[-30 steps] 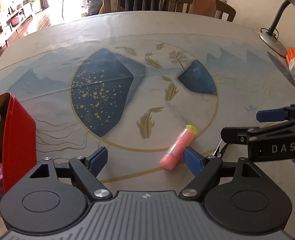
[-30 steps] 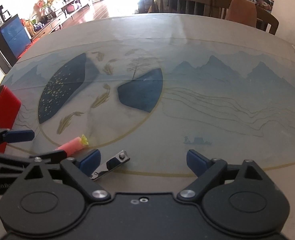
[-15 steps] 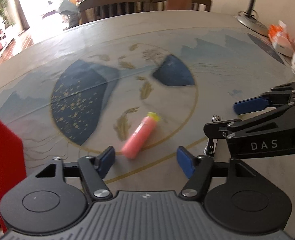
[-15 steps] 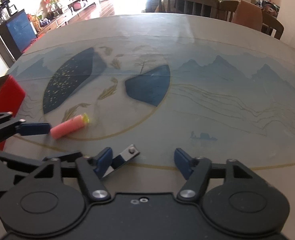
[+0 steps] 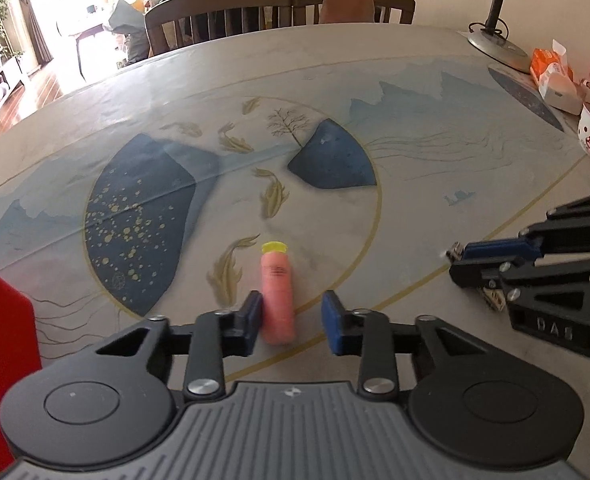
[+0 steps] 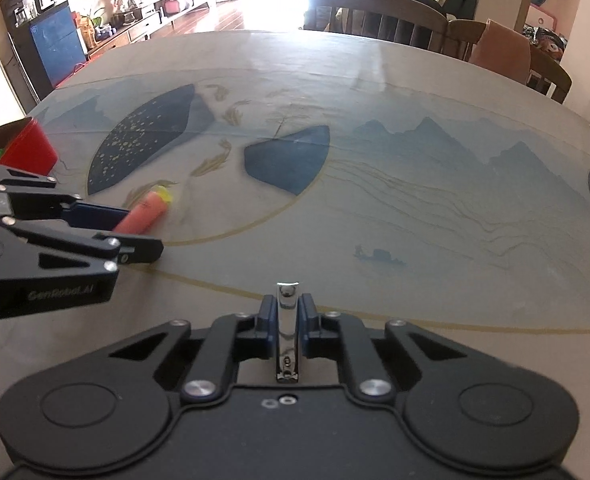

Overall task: Organize rigid objects
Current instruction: 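Grasp the pink tube with left gripper while right gripper grasps the nail clipper, then carry the pink tube and nail clipper over the tin with both grippers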

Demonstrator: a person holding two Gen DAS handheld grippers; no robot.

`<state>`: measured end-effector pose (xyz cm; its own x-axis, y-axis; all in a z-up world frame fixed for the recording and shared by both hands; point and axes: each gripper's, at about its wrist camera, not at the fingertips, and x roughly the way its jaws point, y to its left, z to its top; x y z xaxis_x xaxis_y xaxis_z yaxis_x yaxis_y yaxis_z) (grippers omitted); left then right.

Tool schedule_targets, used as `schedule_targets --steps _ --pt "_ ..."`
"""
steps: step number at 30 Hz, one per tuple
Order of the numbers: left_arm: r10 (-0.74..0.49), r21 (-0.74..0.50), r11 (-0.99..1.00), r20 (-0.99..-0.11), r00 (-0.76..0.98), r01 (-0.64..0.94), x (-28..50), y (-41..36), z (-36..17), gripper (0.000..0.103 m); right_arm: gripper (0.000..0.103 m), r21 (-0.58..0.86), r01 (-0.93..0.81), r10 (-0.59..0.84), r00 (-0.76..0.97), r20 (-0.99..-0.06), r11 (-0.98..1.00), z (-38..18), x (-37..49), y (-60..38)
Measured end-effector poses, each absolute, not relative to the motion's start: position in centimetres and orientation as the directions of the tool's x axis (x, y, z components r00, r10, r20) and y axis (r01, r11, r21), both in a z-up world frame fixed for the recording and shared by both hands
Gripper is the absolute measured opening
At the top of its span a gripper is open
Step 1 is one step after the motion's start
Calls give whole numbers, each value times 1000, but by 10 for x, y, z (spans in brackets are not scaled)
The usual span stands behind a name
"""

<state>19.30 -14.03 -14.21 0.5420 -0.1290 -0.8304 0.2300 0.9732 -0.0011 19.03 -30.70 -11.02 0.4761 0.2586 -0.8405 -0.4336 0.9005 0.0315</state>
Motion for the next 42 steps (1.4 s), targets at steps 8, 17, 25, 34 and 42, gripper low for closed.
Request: schedule_targets --steps 8,17,25,34,42 --pt "-91 15 983 -827 555 183 191 -144 -139 15 11 67 -419 276 463 -842 906 -108 187 -315" --pt "-89 -20 992 -821 565 127 182 -143 -119 15 11 112 -449 337 462 -820 886 -87 180 -318" --pt "-59 -37 998 -809 585 50 166 -128 -90 15 11 164 -509 421 443 -792 845 -65 174 -311" --pt "-15 -52 998 -791 611 -43 138 -96 -62 15 11 215 -574 510 421 -750 790 -45 162 -285" --pt "-7 -92 991 -774 633 -102 118 -48 -49 15 11 194 -602 518 427 -741 775 -31 151 -248"
